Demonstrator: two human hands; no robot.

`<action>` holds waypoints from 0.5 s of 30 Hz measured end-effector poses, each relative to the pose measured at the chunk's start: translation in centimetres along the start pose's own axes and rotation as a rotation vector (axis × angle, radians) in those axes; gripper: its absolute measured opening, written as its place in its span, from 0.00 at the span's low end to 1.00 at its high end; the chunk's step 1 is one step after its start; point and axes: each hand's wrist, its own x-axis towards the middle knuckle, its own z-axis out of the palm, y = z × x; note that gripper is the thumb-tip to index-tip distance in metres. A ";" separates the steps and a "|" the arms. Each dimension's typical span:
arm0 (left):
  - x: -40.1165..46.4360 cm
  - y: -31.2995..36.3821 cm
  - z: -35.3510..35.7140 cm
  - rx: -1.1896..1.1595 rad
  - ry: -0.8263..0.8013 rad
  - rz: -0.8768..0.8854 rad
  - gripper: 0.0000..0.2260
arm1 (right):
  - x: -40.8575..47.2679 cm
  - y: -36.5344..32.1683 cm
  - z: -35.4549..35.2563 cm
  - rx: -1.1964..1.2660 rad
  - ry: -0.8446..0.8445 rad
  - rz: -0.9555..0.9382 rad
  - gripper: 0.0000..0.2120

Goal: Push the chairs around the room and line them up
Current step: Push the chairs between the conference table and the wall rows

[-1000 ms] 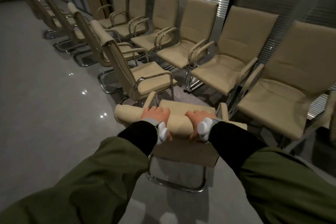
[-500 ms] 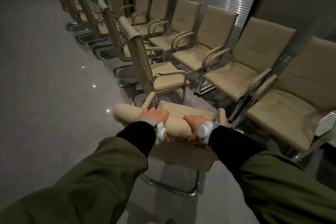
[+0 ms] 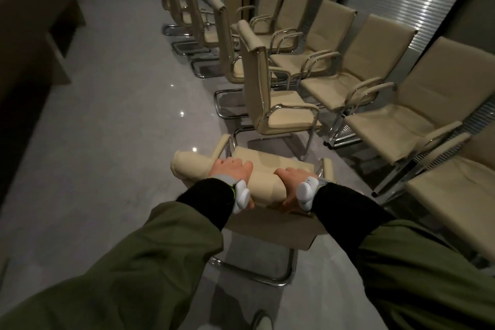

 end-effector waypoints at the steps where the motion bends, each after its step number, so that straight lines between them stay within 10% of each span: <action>1: -0.4 0.0 0.1 -0.002 -0.001 -0.015 0.34 | -0.1 -0.2 -0.1 -0.017 -0.006 -0.006 0.40; 15: -4.2 1.8 0.3 -0.039 -0.039 -0.276 0.34 | 0.3 -0.6 -0.1 -0.101 0.023 -0.219 0.40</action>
